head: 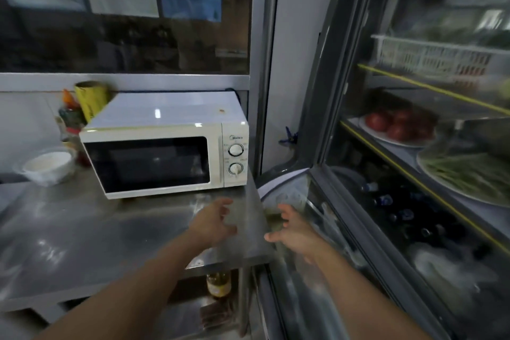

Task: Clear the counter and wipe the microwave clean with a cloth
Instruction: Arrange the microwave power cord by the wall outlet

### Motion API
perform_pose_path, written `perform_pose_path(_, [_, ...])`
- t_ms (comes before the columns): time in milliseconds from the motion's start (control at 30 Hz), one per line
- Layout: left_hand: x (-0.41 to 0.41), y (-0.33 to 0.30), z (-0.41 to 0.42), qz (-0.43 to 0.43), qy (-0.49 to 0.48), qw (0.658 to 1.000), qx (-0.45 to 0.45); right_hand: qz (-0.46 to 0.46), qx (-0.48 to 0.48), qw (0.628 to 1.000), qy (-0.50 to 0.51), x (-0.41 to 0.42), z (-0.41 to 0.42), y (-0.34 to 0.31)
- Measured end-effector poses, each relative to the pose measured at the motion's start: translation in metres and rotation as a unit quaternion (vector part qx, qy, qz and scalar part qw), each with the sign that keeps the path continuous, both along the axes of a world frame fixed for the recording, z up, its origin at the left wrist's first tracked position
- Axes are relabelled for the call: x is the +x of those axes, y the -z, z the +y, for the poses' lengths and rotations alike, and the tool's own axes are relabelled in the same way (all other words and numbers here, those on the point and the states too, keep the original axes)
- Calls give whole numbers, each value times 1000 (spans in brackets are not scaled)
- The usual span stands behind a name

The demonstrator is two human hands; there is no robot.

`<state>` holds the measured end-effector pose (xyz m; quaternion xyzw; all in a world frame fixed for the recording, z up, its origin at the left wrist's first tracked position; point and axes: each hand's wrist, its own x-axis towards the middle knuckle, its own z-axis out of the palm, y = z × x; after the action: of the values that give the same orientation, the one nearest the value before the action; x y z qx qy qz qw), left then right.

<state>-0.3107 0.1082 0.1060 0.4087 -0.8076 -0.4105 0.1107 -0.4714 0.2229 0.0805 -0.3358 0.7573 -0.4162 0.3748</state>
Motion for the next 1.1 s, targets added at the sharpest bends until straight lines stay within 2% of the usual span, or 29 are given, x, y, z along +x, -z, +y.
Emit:
perform_pose_path(400, [-10,-49,-84,36,-9,998,-54,20,-55,998,-9,-10,-83,-52])
perform_pose_path(700, [-28,-81,-176,43,35,992,-115,56,-57,996,28,-24,-164,-83])
perform_pose_path(1100, [-87,-95,-224,52,101,981,-157,54,-53,991,106,-65,-186,-78])
